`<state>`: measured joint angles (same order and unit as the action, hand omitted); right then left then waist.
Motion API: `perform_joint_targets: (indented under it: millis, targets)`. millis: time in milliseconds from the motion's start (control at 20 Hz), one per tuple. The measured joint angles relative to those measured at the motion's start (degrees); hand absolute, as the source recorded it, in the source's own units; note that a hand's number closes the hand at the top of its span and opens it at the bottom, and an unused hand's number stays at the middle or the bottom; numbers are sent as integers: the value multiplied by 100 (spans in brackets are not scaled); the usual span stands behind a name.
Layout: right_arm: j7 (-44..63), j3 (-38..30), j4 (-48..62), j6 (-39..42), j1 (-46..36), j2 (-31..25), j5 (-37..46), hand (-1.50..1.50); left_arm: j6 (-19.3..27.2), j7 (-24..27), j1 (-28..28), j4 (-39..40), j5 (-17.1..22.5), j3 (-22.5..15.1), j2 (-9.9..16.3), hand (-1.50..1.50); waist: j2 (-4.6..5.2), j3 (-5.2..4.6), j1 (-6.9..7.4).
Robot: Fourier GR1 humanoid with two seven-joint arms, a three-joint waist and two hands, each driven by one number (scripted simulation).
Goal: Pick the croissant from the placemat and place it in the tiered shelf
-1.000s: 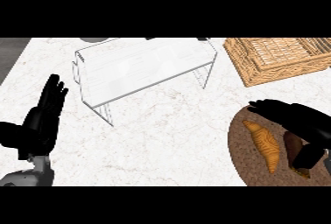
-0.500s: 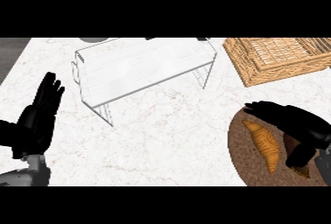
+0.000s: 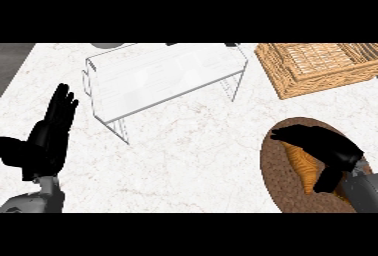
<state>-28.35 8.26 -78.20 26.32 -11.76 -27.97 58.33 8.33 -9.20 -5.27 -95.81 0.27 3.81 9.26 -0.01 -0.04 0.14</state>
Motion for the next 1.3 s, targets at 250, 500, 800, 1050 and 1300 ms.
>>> perform_joint_targets:
  millis: [250, 500, 800, 1050, 1300]
  targets:
    - [-311, 130, 164, -296, -67, 14, 354, 150, -57, 37, 177, -138, -44, -9, -41, 0, -21, -28, 8]
    - [-539, 152, 145, -886, -22, 146, 608, 150, -81, -97, 40, -143, -80, 11, -22, 0, -42, -72, -4]
    - [508, 431, -461, -632, 109, 912, 961, 150, -121, -51, 124, -139, -19, 108, -15, 0, -68, -86, -56]
    - [2271, 1130, -1038, -269, 303, 1910, 1338, 150, -112, -51, 96, -106, -45, 103, -12, 0, -107, -127, -75]
    - [4001, 2126, -1783, -288, 519, 2523, 584, 150, -93, -49, 99, -95, -84, 50, -57, 0, -65, -39, -2]
